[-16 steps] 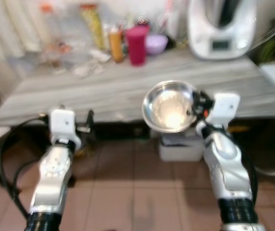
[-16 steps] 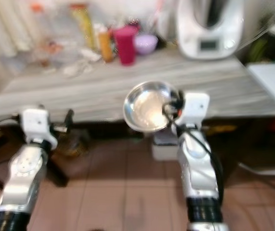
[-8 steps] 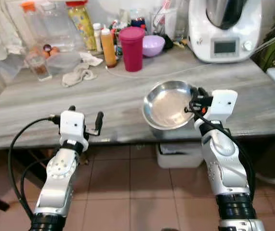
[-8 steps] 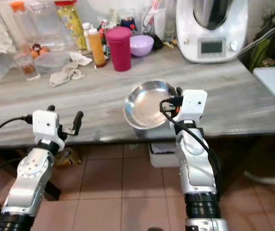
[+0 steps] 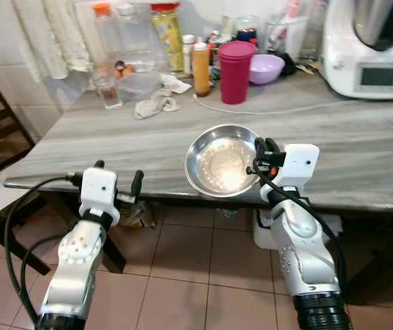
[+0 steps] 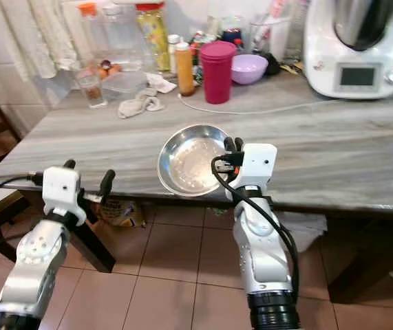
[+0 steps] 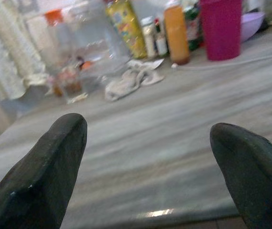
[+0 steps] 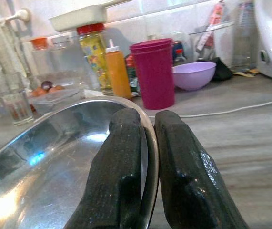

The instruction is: Setting the table

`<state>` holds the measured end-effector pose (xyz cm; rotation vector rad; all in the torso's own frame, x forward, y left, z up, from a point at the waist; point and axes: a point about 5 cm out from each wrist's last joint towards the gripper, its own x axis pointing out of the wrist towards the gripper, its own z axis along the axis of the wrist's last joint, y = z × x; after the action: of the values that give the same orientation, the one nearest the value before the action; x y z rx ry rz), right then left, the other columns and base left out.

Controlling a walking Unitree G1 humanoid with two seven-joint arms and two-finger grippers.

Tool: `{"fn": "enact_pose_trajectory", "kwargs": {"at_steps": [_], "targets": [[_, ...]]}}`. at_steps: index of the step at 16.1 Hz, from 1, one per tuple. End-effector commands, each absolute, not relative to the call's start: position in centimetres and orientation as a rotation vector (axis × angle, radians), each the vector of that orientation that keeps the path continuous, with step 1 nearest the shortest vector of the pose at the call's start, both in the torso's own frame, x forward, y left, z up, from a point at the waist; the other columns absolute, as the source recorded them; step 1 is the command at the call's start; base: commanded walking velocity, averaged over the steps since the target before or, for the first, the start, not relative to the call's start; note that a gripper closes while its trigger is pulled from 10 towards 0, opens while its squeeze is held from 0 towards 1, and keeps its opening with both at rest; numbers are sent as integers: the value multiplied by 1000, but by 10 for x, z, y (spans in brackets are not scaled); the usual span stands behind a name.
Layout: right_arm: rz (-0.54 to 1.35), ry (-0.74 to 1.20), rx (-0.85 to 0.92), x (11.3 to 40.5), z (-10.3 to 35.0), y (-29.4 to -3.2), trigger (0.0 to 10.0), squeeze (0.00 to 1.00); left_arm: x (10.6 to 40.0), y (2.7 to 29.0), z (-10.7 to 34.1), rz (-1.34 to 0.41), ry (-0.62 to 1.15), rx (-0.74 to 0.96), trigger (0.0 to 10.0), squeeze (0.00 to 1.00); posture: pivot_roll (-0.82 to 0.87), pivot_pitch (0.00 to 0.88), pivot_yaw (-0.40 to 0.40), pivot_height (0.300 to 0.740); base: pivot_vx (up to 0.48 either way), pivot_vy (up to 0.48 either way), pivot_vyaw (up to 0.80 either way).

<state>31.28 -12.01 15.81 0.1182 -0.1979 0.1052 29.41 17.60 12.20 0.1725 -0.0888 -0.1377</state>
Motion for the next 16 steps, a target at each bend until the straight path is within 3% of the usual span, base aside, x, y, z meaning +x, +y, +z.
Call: {"fn": "enact_pose_trajectory", "kwargs": {"at_steps": [1, 6, 8, 16], "targets": [[82, -250, 113, 313, 170, -124, 10000, 0, 300, 175, 127, -159, -103, 172, 10000, 0, -201, 10, 134, 740, 0, 0, 0], [76, -250, 113, 313, 170, -124, 10000, 0, 301, 175, 127, -164, -104, 171, 10000, 0, -201, 10, 134, 740, 0, 0, 0], [5, -261, 87, 314, 173, -140, 10000, 0, 310, 151, 126, -212, -115, 119, 10000, 0, -243, 0, 131, 740, 0, 0, 0], [-65, -214, 73, 310, 166, -152, 10000, 0, 303, 141, 119, -285, -112, 48, 10000, 0, -241, 3, 117, 740, 0, 0, 0]]}}
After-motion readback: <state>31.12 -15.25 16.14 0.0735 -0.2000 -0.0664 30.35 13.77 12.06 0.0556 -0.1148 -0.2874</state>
